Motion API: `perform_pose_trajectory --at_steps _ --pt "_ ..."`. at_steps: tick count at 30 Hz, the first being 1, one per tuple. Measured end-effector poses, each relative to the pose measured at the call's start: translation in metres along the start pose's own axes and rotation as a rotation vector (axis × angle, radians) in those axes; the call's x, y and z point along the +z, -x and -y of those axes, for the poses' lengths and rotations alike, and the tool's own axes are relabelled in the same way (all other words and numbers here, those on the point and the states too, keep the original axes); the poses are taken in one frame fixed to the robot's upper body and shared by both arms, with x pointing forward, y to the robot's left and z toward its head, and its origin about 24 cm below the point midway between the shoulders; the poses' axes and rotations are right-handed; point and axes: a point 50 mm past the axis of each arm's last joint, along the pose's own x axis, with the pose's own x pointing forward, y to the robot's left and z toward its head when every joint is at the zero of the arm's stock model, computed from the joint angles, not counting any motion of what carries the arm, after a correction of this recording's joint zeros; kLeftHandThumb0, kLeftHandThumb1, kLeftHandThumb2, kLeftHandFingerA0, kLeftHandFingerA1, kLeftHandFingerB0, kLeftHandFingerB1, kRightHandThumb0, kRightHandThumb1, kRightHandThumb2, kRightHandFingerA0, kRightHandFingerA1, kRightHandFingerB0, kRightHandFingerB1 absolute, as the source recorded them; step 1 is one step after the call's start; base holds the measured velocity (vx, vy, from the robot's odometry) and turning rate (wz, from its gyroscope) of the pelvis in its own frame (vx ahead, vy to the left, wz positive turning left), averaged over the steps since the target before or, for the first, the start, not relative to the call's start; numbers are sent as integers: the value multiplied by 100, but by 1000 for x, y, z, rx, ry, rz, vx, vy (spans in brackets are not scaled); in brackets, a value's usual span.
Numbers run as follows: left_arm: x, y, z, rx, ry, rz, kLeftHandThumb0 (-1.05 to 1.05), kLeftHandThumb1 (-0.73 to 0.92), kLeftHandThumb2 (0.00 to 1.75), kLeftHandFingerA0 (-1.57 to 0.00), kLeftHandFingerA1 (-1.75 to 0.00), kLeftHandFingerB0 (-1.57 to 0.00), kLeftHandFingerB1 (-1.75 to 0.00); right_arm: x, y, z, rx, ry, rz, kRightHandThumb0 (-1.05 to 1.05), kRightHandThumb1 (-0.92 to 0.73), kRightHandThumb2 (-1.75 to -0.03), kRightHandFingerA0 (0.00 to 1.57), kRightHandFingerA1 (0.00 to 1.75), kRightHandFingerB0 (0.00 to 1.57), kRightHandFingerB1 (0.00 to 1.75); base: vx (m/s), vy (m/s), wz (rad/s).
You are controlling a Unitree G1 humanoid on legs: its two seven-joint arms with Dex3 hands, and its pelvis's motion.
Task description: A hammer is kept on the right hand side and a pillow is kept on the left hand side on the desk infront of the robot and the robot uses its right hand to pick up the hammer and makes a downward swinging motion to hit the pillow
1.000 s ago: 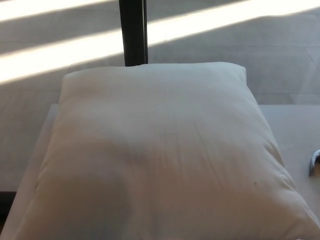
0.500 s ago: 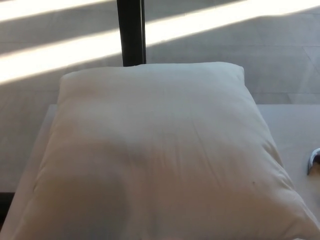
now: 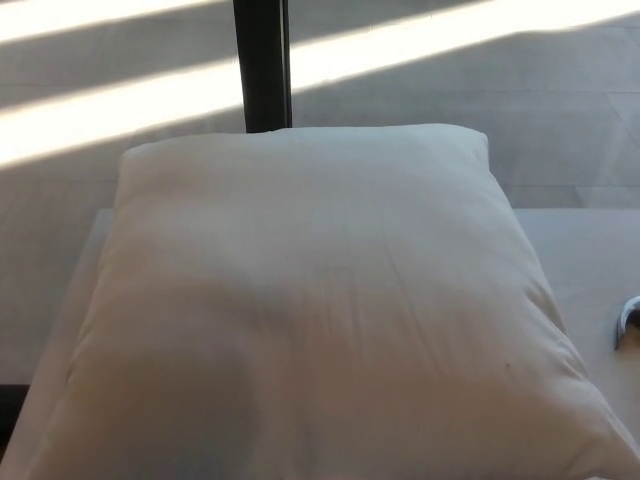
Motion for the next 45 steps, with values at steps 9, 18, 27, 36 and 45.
perform_pose_trajectory --at_steps 9,18,27,36,45 --pt "2 -1 2 -7 0 12 -52 60 58 -79 -51 -80 -54 14 -6 -6 8 65 12 -84 -69 -62 0 33 10 31 0 0 0" --pt "3 -1 3 -24 15 15 -53 63 59 -74 -50 -73 -51 26 -5 -16 82 231 49 -82 -51 -94 1 40 8 21 0 0 0" --pt "3 -1 4 -35 18 16 -53 63 59 -75 -51 -73 -52 26 -12 -5 115 321 -23 -62 -48 -87 25 66 38 61 0 0 0" --pt "1 0 3 -48 12 11 -54 63 59 -71 -51 -68 -50 24 -17 8 107 269 -96 -30 -67 -60 107 82 57 55 0 0 0" --pt "2 -1 5 -62 22 17 -54 63 59 -73 -50 -68 -49 33 -18 3 103 338 -85 -39 -64 -61 96 137 57 59 0 0 0"
